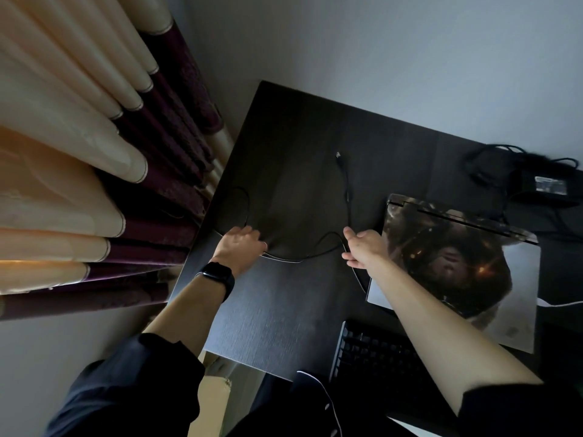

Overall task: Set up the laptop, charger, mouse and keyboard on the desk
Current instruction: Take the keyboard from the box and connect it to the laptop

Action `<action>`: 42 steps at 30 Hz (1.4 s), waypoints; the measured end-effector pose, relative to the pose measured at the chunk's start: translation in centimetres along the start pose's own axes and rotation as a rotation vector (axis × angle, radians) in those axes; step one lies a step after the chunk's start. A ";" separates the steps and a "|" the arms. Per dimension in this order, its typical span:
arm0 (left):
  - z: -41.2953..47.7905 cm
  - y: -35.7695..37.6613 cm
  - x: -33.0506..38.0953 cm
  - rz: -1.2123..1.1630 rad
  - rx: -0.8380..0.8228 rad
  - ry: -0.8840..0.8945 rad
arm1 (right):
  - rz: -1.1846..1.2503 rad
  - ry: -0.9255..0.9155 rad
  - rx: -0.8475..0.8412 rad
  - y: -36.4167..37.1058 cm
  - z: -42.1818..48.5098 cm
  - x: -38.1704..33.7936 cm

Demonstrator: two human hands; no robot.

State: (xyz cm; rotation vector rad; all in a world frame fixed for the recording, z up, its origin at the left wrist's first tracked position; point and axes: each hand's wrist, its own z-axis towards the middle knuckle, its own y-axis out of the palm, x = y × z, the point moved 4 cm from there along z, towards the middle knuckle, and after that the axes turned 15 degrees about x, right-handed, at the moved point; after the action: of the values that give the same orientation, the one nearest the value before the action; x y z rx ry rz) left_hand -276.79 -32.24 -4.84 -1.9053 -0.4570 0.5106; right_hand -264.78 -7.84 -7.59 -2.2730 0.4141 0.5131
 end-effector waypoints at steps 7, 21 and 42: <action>0.7 0.5 -3.0 -0.120 -0.030 -0.139 | -0.112 -0.065 0.069 3.9 1.4 0.2; 9.3 -6.9 3.2 -0.607 -0.109 -0.515 | 0.015 -0.560 0.104 2.2 -5.9 2.1; 5.2 -12.2 7.3 -1.769 0.165 -0.420 | -0.116 -0.517 -0.047 0.9 -7.1 6.8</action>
State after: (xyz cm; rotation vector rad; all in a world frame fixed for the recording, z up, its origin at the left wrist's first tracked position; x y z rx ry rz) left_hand -274.50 -19.91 3.62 -0.6366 -1.9504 -0.2799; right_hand -257.62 -14.53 -6.90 -2.0894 0.0111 1.0207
